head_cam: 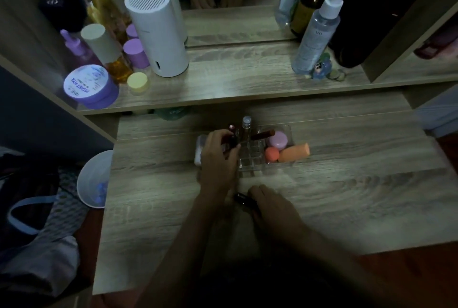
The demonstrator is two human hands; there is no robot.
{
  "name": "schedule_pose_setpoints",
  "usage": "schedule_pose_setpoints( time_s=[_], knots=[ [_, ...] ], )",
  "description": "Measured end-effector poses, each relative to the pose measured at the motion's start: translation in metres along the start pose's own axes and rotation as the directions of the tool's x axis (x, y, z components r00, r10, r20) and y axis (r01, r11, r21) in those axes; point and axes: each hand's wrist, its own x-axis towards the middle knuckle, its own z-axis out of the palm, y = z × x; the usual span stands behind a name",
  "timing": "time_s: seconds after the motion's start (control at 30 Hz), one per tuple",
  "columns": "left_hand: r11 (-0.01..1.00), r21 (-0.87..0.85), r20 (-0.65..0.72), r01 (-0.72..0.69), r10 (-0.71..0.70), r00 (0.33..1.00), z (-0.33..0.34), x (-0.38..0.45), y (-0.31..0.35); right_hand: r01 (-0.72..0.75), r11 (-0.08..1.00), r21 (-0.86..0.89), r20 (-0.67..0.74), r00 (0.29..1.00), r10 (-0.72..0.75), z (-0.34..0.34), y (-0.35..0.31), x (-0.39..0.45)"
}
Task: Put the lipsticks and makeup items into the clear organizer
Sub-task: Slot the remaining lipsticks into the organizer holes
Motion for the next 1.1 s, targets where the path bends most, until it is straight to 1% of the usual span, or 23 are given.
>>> schedule_pose_setpoints(
  time_s=[0.1,0.2,0.3,0.4,0.5,0.73,0.9,1.0,1.1],
  knots=[
    [0.999,-0.031,0.046,0.032,-0.031,0.998,0.004,0.001,-0.005,-0.018,0.993,0.117,-0.121,0.992,0.032,-0.02,-0.003,0.001],
    [0.998,-0.034,0.074,0.058,-0.055,0.996,0.006,0.001,-0.009,0.038,0.972,0.232,-0.261,0.965,0.025,-0.046,-0.008,0.006],
    [0.997,-0.005,0.099,0.071,-0.07,0.993,0.008,0.001,-0.012,0.122,0.963,0.239,-0.408,0.913,-0.015,-0.071,-0.012,0.02],
    [0.997,0.017,0.102,0.081,-0.082,0.991,0.009,0.002,-0.014,0.158,0.963,0.219,-0.499,0.866,-0.029,-0.083,-0.015,0.037],
    [0.994,0.04,0.122,0.097,-0.101,0.987,0.009,0.003,-0.015,0.146,0.971,0.191,-0.486,0.873,-0.035,-0.084,-0.016,0.051],
    [0.985,0.106,0.115,0.138,-0.15,0.982,0.008,0.001,-0.02,0.186,0.975,0.118,-0.408,0.904,-0.123,-0.074,-0.015,0.064],
    [0.984,0.086,0.118,0.158,-0.168,0.979,0.009,0.002,-0.019,0.15,0.984,0.096,-0.339,0.934,-0.109,-0.068,-0.011,0.075],
    [0.985,0.068,0.13,0.158,-0.166,0.978,0.009,0.002,-0.02,0.142,0.986,0.089,-0.327,0.939,-0.106,-0.064,-0.01,0.079],
    [0.985,0.088,0.138,0.151,-0.162,0.977,0.008,0.002,-0.021,0.158,0.984,0.081,-0.337,0.933,-0.122,-0.061,-0.01,0.082]
  ],
)
